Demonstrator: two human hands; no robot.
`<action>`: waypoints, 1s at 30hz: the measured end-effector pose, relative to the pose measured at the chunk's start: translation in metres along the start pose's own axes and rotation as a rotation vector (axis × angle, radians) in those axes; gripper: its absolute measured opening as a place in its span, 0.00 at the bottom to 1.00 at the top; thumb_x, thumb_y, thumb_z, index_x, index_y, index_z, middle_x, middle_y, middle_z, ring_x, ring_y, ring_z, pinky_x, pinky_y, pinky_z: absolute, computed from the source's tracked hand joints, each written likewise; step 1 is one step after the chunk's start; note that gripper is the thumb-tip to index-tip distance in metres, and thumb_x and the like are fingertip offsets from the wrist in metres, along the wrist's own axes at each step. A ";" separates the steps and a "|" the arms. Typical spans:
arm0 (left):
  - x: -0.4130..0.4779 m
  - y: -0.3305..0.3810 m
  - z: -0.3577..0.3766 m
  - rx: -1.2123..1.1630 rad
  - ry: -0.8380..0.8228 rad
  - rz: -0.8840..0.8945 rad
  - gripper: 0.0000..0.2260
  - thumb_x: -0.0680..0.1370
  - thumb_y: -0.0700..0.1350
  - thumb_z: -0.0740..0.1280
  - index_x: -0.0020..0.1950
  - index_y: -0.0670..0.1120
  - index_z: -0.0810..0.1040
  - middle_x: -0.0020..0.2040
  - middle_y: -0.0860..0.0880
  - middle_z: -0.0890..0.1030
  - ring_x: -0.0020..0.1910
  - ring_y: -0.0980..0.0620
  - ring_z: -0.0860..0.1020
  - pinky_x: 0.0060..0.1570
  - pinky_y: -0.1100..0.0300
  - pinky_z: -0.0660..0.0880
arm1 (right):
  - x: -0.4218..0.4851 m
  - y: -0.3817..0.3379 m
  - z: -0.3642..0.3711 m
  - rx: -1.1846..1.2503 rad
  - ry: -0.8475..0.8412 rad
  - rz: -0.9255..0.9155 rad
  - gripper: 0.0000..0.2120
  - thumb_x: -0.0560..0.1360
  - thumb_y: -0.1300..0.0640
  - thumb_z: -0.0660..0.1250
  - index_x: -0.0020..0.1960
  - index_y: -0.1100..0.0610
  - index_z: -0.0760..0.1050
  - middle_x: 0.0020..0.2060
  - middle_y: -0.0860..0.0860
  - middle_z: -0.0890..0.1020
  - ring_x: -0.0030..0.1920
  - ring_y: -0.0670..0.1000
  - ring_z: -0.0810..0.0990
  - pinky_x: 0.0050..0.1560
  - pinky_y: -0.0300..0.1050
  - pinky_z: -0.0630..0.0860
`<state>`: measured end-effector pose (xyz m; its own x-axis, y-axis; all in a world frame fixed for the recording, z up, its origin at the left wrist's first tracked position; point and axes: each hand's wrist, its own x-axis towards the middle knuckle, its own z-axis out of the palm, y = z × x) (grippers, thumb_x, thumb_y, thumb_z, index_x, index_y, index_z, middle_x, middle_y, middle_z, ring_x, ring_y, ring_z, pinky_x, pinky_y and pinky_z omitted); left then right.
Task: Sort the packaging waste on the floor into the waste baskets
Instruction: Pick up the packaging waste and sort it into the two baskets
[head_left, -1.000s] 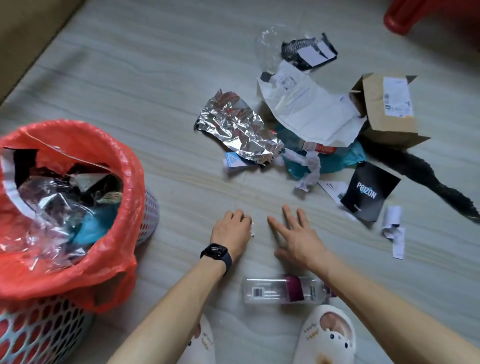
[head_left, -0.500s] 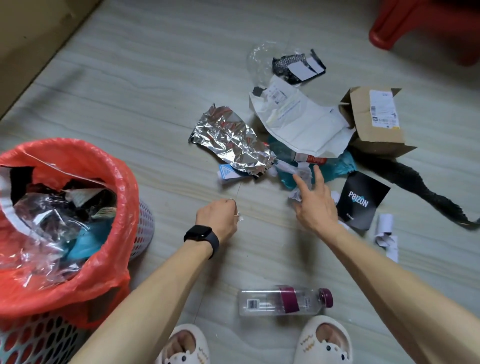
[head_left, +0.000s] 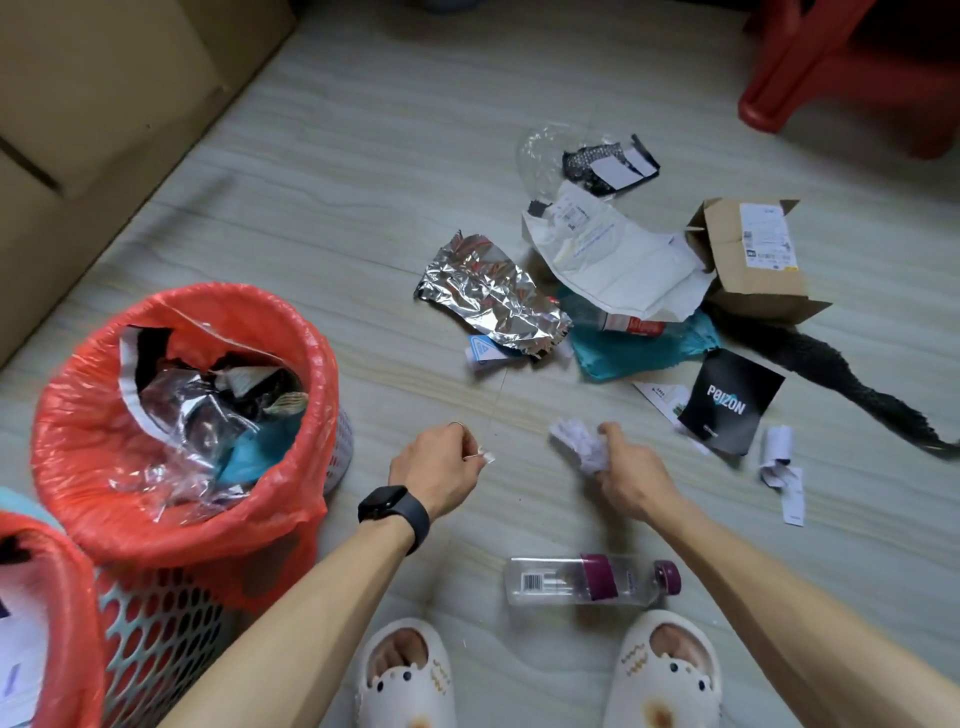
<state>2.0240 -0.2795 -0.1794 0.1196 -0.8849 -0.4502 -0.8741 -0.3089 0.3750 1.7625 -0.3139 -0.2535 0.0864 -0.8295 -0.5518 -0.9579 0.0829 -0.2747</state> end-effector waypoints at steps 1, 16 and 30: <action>-0.005 -0.002 -0.003 -0.012 0.004 -0.005 0.11 0.76 0.60 0.65 0.48 0.54 0.76 0.49 0.55 0.81 0.51 0.48 0.79 0.45 0.56 0.72 | -0.003 -0.005 -0.003 0.009 -0.046 0.003 0.30 0.77 0.58 0.64 0.75 0.53 0.56 0.54 0.61 0.82 0.51 0.63 0.80 0.47 0.52 0.75; -0.127 -0.040 -0.105 -0.338 0.302 -0.007 0.09 0.72 0.56 0.72 0.41 0.53 0.77 0.37 0.56 0.82 0.41 0.55 0.81 0.48 0.54 0.78 | -0.119 -0.141 -0.083 0.117 -0.055 -0.403 0.11 0.76 0.46 0.68 0.47 0.54 0.80 0.43 0.52 0.83 0.44 0.53 0.78 0.39 0.44 0.67; -0.164 -0.141 -0.184 -0.287 0.677 -0.198 0.05 0.77 0.52 0.68 0.50 0.54 0.81 0.47 0.52 0.85 0.48 0.47 0.81 0.49 0.55 0.77 | -0.167 -0.313 -0.122 0.189 0.000 -0.579 0.15 0.77 0.47 0.64 0.40 0.58 0.76 0.36 0.56 0.83 0.39 0.57 0.82 0.39 0.46 0.76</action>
<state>2.2139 -0.1547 -0.0096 0.6047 -0.7959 0.0295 -0.6605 -0.4804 0.5770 2.0141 -0.2688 0.0205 0.5787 -0.7693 -0.2707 -0.6899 -0.2848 -0.6655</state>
